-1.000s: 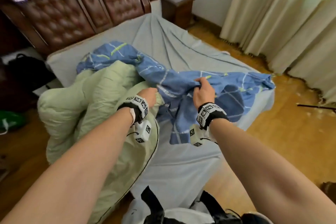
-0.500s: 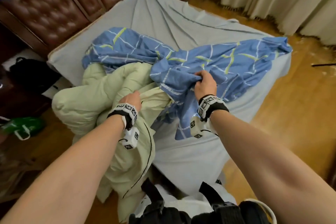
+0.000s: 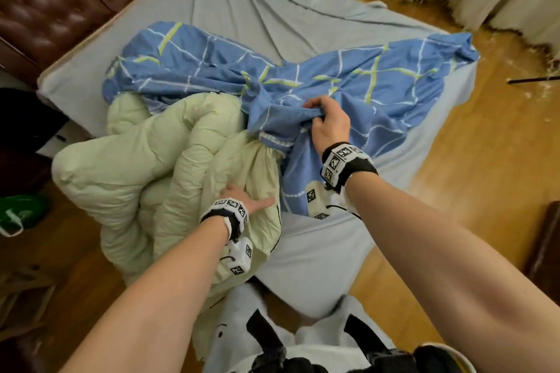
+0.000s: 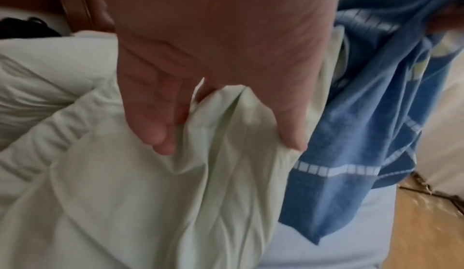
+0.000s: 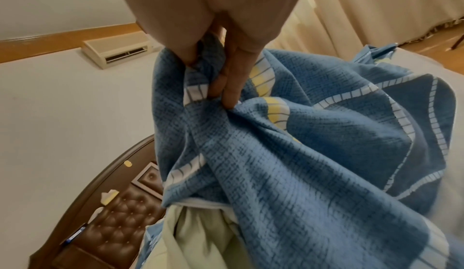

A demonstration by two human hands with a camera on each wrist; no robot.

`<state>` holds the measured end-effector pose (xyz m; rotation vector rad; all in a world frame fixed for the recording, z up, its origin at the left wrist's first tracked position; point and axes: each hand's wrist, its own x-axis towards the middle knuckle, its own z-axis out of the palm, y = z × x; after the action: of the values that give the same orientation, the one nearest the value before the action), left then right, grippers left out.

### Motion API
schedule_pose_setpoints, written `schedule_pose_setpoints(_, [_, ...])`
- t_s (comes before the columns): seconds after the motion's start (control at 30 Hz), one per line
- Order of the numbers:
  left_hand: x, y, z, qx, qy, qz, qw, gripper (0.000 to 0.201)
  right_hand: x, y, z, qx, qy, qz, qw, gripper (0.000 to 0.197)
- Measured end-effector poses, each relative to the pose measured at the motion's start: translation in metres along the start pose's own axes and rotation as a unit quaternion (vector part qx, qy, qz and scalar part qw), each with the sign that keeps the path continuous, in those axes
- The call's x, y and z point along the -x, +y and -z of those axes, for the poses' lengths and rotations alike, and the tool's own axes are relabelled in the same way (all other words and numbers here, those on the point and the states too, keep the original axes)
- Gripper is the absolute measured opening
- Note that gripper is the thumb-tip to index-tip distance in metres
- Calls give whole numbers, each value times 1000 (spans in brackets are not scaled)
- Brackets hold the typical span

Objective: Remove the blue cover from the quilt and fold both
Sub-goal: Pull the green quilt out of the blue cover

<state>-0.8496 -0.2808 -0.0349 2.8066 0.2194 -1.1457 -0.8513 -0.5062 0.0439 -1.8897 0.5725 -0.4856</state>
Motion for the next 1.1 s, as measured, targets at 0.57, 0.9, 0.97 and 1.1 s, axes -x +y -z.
schedule_pose_setpoints(0.57, [-128,-80,234,128,226,-81,962,46,-36,-84,-184,86,45,-184,978,30])
schedule_pose_setpoints(0.9, [-128,-98,312,-80,344,-179,918,103,-74,-115,-236,-18,-25,-1,1000,95])
schedule_pose_setpoints(0.97, [-138,-106,300,-163,334,-202,906,123,-67,-94,-242,9,-18,7,1000,117])
schedule_pose_setpoints(1.1, [-173,-115,305,-201,312,-203,906,133,-59,-58,-254,40,-34,-61,997,127])
